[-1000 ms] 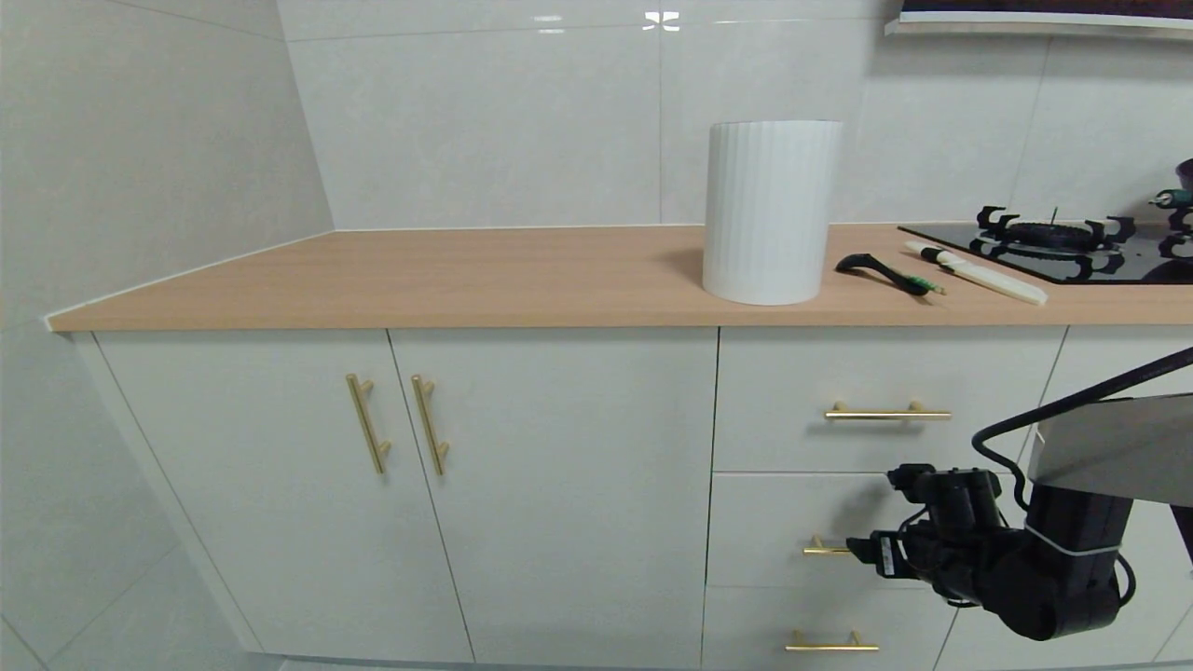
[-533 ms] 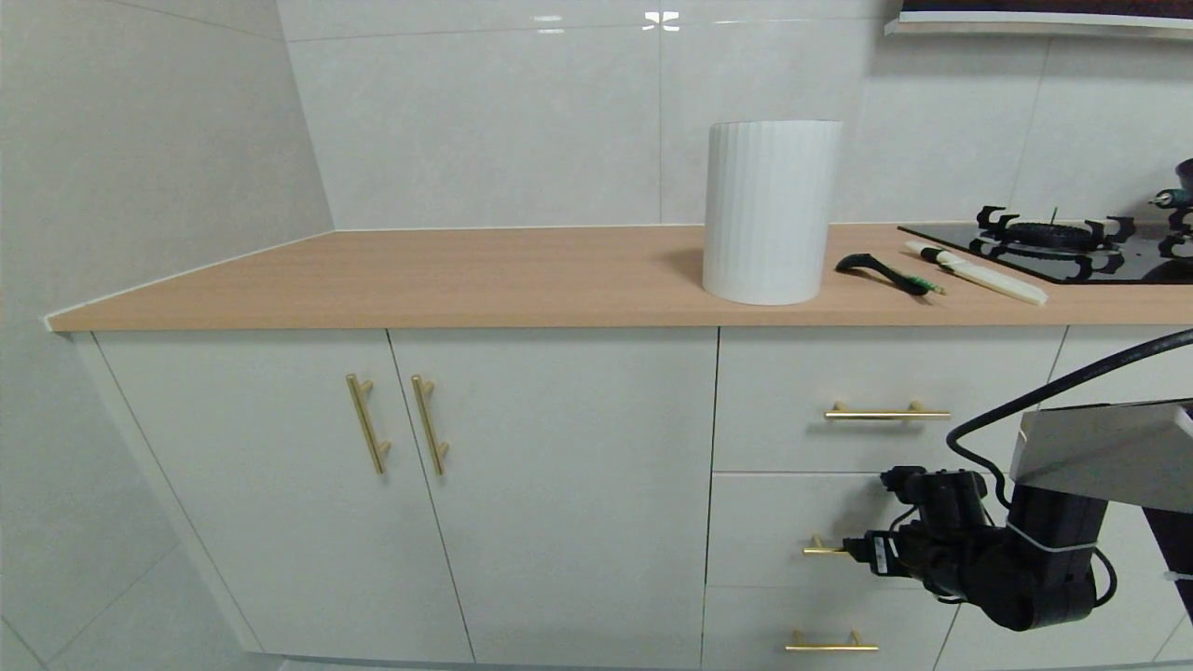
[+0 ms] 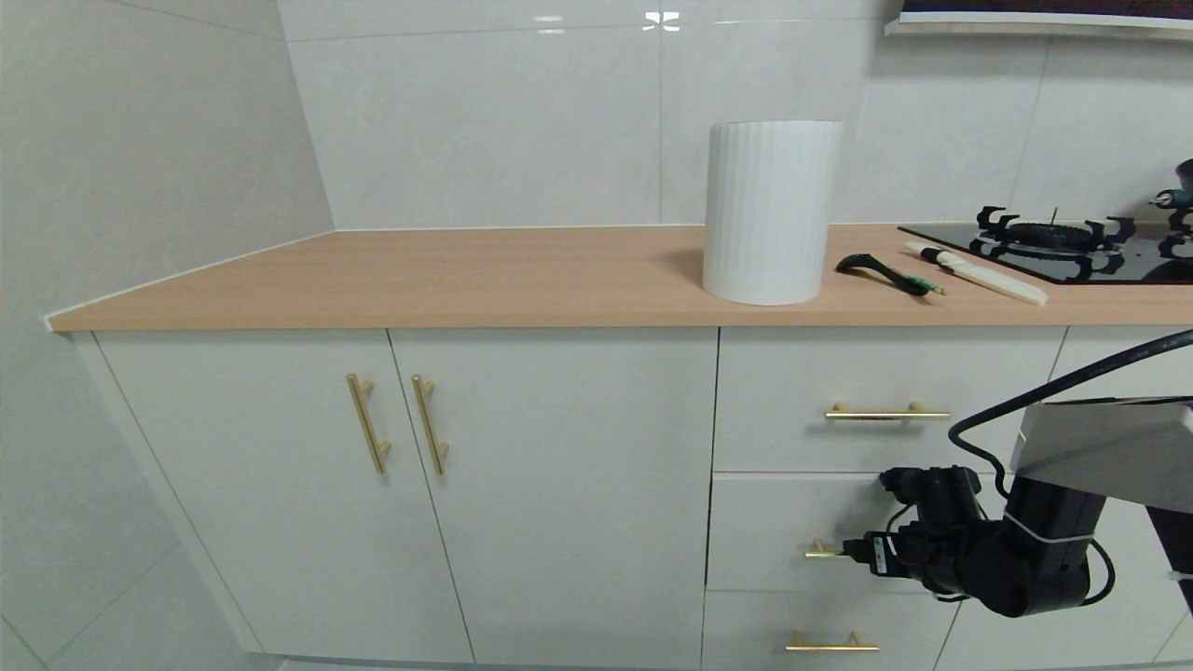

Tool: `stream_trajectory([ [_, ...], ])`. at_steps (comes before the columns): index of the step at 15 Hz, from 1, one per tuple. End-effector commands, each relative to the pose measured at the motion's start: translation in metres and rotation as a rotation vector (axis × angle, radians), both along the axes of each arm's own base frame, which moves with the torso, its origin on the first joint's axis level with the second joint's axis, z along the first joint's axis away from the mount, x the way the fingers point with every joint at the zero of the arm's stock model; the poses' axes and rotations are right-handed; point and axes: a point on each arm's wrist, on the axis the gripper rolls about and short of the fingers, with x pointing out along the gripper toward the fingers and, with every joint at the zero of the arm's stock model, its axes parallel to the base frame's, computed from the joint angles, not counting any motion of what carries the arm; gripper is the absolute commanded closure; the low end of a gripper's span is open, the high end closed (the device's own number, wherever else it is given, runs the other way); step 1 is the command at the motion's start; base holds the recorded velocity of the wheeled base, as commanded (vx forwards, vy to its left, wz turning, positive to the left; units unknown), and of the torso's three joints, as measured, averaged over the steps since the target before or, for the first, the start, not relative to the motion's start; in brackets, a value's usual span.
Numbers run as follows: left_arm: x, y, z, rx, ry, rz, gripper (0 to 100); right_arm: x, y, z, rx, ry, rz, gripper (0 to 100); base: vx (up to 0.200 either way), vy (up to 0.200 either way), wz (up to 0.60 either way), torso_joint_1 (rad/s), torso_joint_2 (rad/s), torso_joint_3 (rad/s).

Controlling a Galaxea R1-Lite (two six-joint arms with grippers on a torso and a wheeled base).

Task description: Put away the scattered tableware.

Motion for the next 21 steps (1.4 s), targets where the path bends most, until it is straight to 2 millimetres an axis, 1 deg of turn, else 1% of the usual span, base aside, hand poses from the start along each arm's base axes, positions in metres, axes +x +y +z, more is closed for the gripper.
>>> stream_trajectory([
  [1,0.000,0.000,0.000,0.000,0.000,0.000,0,0.001,0.000,0.002,0.001,-0.009,0.000,0,0.000,0.000,0.00,0.000,0.00,0.000],
  [5,0.000,0.000,0.000,0.000,0.000,0.000,0,-0.001,0.001,0.003,0.000,-0.004,0.001,0,0.000,0.000,0.00,0.000,0.00,0.000],
  [6,0.000,0.000,0.000,0.000,0.000,0.000,0,-0.009,0.000,0.004,-0.003,0.014,0.000,0,0.000,0.000,0.00,0.000,0.00,0.000],
  [7,0.000,0.000,0.000,0.000,0.000,0.000,0,-0.016,-0.001,0.011,-0.003,0.020,0.001,0,0.000,0.000,0.00,0.000,0.00,0.000],
  [8,0.000,0.000,0.000,0.000,0.000,0.000,0,-0.029,-0.002,0.021,0.000,0.030,0.006,0,0.000,0.000,0.00,0.000,0.00,0.000],
  [9,0.000,0.000,0.000,0.000,0.000,0.000,0,-0.041,-0.002,0.035,0.003,0.032,0.014,0,0.000,0.000,0.00,0.000,0.00,0.000],
  [10,0.000,0.000,0.000,0.000,0.000,0.000,0,-0.052,-0.002,0.055,0.008,0.045,0.024,0,0.000,0.000,0.00,0.000,0.00,0.000],
  [11,0.000,0.000,0.000,0.000,0.000,0.000,0,-0.063,-0.002,0.083,0.027,0.053,0.044,0,0.000,0.000,0.00,0.000,0.00,0.000],
  [12,0.000,0.000,0.000,0.000,0.000,0.000,0,-0.071,-0.003,0.104,0.052,0.064,0.065,0,0.000,0.000,0.00,0.000,0.00,0.000],
  [13,0.000,0.000,0.000,0.000,0.000,0.000,0,-0.082,-0.003,0.136,0.087,0.046,0.096,0,0.000,0.000,0.00,0.000,0.00,0.000],
  [14,0.000,0.000,0.000,0.000,0.000,0.000,0,-0.089,-0.002,0.160,0.107,0.009,0.117,0,0.000,0.000,0.00,0.000,0.00,0.000],
  [15,0.000,0.000,0.000,0.000,0.000,0.000,0,-0.091,0.000,0.165,0.110,-0.002,0.123,0,0.000,0.000,0.00,0.000,0.00,0.000],
  [16,0.000,0.000,0.000,0.000,0.000,0.000,0,-0.096,0.003,0.183,0.111,-0.065,0.137,0,0.000,0.000,0.00,0.000,0.00,0.000],
  [17,0.000,0.000,0.000,0.000,0.000,0.000,0,-0.097,0.004,0.185,0.110,-0.073,0.141,0,0.000,0.000,0.00,0.000,0.00,0.000],
  [18,0.000,0.000,0.000,0.000,0.000,0.000,0,-0.092,0.008,0.186,0.115,-0.095,0.148,0,0.000,0.000,0.00,0.000,0.00,0.000],
  [21,0.000,0.000,0.000,0.000,0.000,0.000,0,-0.070,0.011,0.160,0.106,-0.101,0.131,0,0.000,0.000,0.00,0.000,0.00,0.000],
])
